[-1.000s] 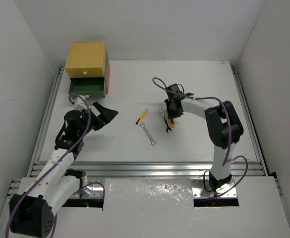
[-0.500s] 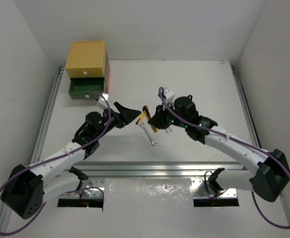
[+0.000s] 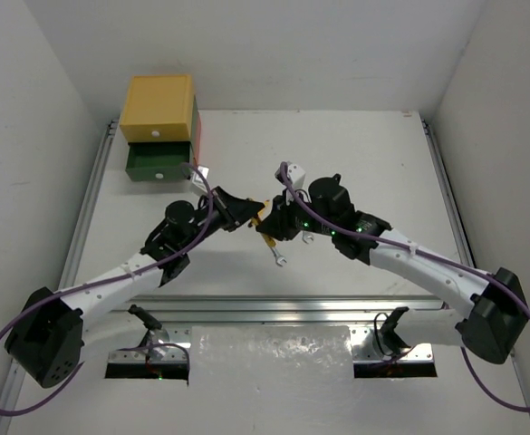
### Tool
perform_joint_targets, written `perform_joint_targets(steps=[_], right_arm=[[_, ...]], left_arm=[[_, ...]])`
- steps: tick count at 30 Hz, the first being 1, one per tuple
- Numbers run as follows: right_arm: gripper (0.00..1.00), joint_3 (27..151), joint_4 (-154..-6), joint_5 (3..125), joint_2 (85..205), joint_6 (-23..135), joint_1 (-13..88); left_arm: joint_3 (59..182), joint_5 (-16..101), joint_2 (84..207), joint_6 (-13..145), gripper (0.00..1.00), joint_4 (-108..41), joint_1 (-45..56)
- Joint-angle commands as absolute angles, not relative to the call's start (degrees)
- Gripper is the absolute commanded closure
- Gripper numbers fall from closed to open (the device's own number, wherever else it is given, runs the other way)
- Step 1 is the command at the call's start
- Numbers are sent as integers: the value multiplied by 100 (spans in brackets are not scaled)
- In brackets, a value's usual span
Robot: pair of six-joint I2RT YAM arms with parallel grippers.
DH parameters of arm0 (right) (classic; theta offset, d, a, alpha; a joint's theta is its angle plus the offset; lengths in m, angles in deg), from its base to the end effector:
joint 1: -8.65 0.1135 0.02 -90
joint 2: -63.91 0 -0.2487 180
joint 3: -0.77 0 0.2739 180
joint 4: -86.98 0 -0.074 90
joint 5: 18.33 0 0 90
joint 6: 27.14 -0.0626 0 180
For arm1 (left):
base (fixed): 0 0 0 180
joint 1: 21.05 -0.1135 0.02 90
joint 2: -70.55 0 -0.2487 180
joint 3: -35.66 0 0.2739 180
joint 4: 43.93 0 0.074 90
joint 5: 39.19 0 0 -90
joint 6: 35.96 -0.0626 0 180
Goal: Sort the tools into containers
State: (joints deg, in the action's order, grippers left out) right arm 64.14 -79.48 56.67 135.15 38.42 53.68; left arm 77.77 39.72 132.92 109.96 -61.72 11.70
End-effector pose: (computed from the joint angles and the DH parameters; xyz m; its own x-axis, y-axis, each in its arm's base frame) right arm 0.2264 0.2495 0.2624 -0.5881 -0.0232 -0.8085 -0.6704 0.5731 0.4712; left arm 0.2432 -0.1708 0.2332 -0.5939 -0.5844 -0.5530 0.3580 0.4235 -0.8321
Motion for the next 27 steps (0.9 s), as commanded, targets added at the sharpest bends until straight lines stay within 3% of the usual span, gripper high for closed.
perform_joint_targets(steps=[1, 2, 3, 4, 5, 8, 13, 20, 22, 27], right_arm=[[84, 6818, -8327, 5471, 13484, 3781, 5435], [75, 6853, -8266, 5480, 13510, 3808, 5435], [57, 6862, -8196, 5637, 13484, 3808, 5435], [13, 6827, -8073, 5856, 13414, 3773, 5426], [1, 6801, -8011, 6128, 13344, 3712, 5426], [1, 6757, -7221, 7051, 13001, 3580, 5321], [1, 6519, -6746, 7273, 12465, 3588, 5180], [1, 6308, -6631, 7194, 12183, 3615, 5154], [1, 6238, -6622, 7194, 12157, 3632, 5154], [1, 6282, -6578, 7194, 12279, 3729, 5145]], left_arm=[[8031, 4079, 13339, 10897, 100, -6345, 1217], [8109, 4088, 13348, 10871, 100, -6258, 1208], [8188, 4323, 13330, 10836, 100, -5848, 1191], [8293, 4447, 13313, 10748, 100, -5592, 1060], [8495, 4570, 13313, 10739, 100, -5302, 885], [8881, 4650, 13461, 10730, 100, -4414, -388], [9840, 4984, 14390, 10860, 100, -3489, -2338], [11798, 5300, 16045, 11020, 98, -2884, -3089], [12082, 5301, 16370, 11029, 92, -2821, -3195], [12346, 5143, 16749, 11011, 58, -2777, -3283]])
